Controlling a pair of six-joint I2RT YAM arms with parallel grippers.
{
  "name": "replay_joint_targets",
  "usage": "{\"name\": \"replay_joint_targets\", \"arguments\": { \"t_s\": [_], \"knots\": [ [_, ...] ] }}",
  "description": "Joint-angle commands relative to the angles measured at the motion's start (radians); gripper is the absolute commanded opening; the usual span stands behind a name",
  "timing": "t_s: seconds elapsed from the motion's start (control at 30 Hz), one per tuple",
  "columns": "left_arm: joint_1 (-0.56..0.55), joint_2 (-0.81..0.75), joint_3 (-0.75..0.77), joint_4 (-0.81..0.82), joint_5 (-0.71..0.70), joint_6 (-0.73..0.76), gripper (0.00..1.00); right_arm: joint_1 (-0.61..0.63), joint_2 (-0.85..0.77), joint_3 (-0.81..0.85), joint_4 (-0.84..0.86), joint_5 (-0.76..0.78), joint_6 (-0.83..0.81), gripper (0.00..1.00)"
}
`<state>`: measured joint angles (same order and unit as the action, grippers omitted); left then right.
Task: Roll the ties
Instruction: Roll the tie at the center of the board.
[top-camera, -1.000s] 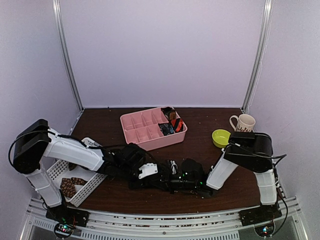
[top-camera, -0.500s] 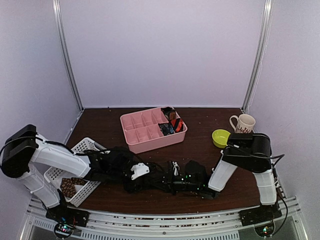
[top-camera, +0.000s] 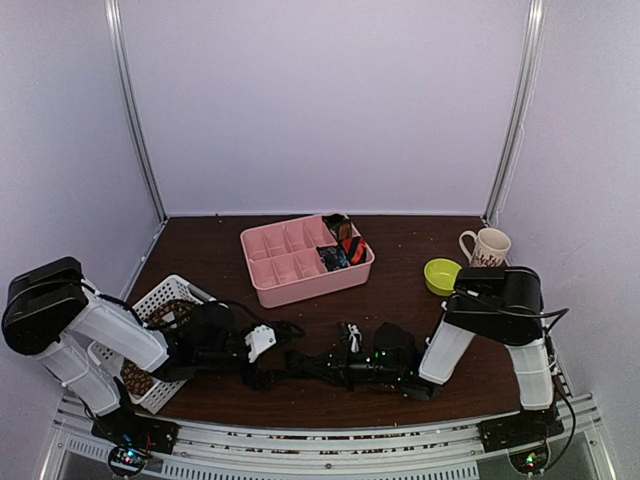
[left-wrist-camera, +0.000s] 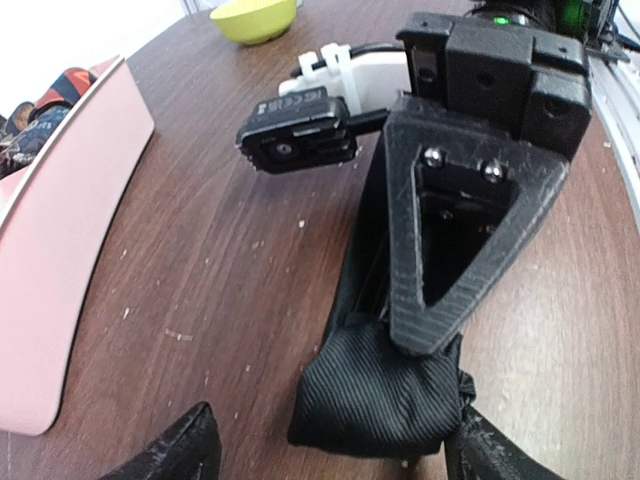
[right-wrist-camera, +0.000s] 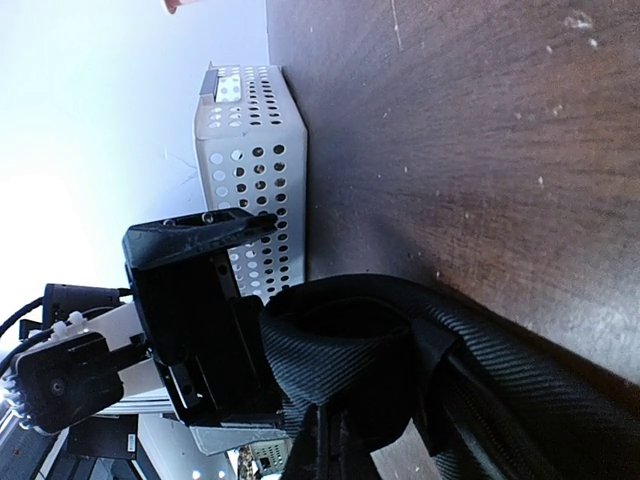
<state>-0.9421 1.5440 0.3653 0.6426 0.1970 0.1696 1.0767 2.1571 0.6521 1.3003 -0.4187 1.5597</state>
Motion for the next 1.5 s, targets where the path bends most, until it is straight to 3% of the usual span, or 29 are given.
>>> {"name": "replay_joint_targets", "arguments": {
  "t_s": [0.0, 0.17, 0.33, 0.5, 0.67, 0.8, 0.9, 1.03, 1.23, 1.47],
  "knots": [
    [0.013, 0.065, -0.017, 0.24, 0.069, -0.054, 0.79, 0.0, 0.026, -0.051, -0.135, 0.001, 0.012, 0.0],
    [0.016, 0.185, -0.022, 0.368, 0.116, -0.078, 0.75, 0.0, 0.027, -0.062, -0.124, 0.003, 0.014, 0.0],
    [0.016, 0.306, -0.066, 0.61, 0.123, -0.133, 0.75, 0.0, 0.027, -0.067, -0.124, 0.005, 0.013, 0.0],
    [0.016, 0.39, -0.059, 0.682, 0.122, -0.148, 0.73, -0.001, 0.025, -0.067, -0.124, 0.006, 0.009, 0.0],
    [0.016, 0.416, -0.037, 0.69, 0.129, -0.157, 0.59, -0.001, 0.009, -0.066, -0.143, 0.009, -0.01, 0.0],
    [0.016, 0.395, -0.034, 0.662, 0.144, -0.155, 0.42, -0.001, -0.004, -0.061, -0.167, 0.009, -0.029, 0.0],
    [0.016, 0.344, -0.024, 0.561, 0.144, -0.144, 0.29, -0.001, -0.026, -0.054, -0.205, 0.008, -0.061, 0.02],
    [0.012, 0.261, 0.01, 0.31, 0.138, -0.108, 0.22, -0.006, -0.116, -0.05, -0.351, 0.025, -0.185, 0.28],
    [-0.007, 0.187, 0.121, -0.151, 0.067, -0.031, 0.18, -0.028, -0.246, -0.088, -0.466, 0.036, -0.323, 0.47],
    [-0.046, 0.186, 0.229, -0.42, -0.017, -0.027, 0.17, -0.031, -0.276, -0.077, -0.407, -0.013, -0.309, 0.49]
  ]
}}
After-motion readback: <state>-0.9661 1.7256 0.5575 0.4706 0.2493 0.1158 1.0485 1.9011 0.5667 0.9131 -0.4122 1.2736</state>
